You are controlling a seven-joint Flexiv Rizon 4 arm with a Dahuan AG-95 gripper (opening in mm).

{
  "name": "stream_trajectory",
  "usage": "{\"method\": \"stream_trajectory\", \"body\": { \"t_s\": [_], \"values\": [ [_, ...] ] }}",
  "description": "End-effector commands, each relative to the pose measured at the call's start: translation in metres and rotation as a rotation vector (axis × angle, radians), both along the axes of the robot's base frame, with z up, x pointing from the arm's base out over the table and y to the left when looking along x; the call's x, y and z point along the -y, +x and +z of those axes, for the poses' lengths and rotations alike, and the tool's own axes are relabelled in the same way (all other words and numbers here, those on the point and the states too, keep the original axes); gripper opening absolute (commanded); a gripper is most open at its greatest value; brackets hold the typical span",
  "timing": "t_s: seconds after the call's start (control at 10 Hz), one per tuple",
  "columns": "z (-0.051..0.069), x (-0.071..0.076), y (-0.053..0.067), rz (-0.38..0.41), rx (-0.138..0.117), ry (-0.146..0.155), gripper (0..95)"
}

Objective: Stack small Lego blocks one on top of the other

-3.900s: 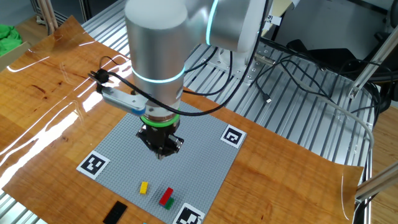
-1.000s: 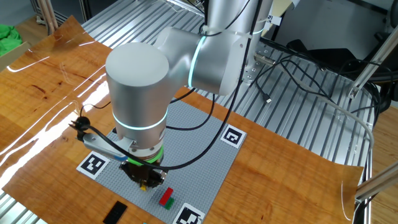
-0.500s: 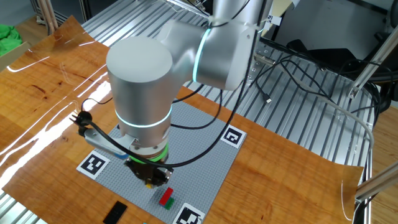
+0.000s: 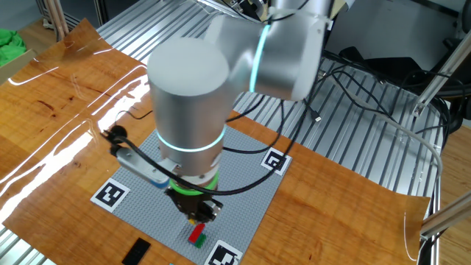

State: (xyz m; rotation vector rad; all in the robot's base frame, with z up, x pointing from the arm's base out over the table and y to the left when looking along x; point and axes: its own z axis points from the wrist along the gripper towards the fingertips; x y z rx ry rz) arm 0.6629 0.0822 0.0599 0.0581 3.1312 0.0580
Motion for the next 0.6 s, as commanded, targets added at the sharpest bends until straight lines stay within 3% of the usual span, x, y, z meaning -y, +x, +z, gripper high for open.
{"method": "stream_trajectory", "body": {
  "t_s": [0.1,0.6],
  "values": [
    [-0.0019,-0.0059,0.0068,-0.009,0.001,0.001,0.0],
    [-0.0115,-0.0068,0.0165,0.0,0.007,0.003,0.0]
  ]
}}
